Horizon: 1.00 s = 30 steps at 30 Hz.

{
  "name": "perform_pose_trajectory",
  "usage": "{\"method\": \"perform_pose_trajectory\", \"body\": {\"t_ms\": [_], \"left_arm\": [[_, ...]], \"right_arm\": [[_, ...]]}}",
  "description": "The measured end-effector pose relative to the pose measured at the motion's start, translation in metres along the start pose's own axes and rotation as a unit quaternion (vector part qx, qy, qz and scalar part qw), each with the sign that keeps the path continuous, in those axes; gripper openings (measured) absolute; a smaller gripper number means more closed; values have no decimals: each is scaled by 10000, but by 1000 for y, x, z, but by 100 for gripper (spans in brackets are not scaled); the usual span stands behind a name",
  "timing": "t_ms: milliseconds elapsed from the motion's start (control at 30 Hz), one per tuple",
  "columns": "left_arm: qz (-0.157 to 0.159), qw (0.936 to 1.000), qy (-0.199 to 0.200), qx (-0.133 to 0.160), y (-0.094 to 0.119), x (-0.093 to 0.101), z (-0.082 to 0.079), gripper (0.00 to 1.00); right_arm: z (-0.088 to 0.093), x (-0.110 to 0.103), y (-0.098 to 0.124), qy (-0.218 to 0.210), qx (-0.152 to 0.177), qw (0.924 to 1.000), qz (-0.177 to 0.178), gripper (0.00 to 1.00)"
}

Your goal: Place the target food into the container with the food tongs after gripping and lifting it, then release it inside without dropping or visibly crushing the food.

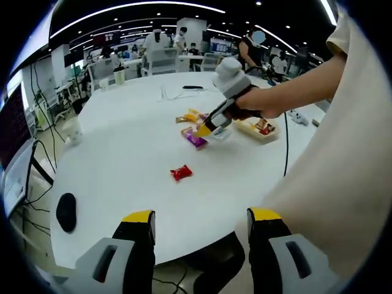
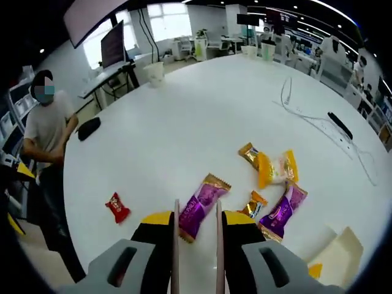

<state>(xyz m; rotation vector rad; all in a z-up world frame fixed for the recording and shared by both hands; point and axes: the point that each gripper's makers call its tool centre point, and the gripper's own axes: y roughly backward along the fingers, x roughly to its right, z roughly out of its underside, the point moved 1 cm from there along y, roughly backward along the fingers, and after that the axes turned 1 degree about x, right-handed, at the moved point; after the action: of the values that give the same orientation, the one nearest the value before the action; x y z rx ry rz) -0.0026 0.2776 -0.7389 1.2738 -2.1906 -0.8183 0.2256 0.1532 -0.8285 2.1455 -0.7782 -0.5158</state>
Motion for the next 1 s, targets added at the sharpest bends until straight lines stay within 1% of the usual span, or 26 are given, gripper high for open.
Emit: {"method": "perform_pose_trajectory", "body": {"t_ms": [67, 533, 767, 800, 867, 933, 1000], "left_arm": [[-14, 10000, 4, -9, 2, -2, 1, 60], [-55, 10000, 38, -8, 8, -7, 5, 60], [-94, 9999, 60, -43, 11, -9, 8, 60], [-117, 9999, 62, -35, 13, -10, 7, 60], [-147, 9998, 90, -29, 14, -11, 7, 60], [-166, 9998, 103, -25, 14, -12, 8, 60], [-163, 9998, 121, -26, 13, -11, 9, 60]], "right_arm": [[1, 0, -4, 3, -21, 10000, 18, 30], [3, -4, -9, 137, -106, 9998, 101, 30], [9, -10, -14, 430, -289, 9986, 39, 27], [12, -12, -14, 570, -345, 9978, 27, 26], [12, -12, -14, 687, -338, 9970, 56, 24], [13, -12, -14, 680, -336, 9971, 6, 23], [12, -8, -14, 818, -318, 9961, 22, 22]]}}
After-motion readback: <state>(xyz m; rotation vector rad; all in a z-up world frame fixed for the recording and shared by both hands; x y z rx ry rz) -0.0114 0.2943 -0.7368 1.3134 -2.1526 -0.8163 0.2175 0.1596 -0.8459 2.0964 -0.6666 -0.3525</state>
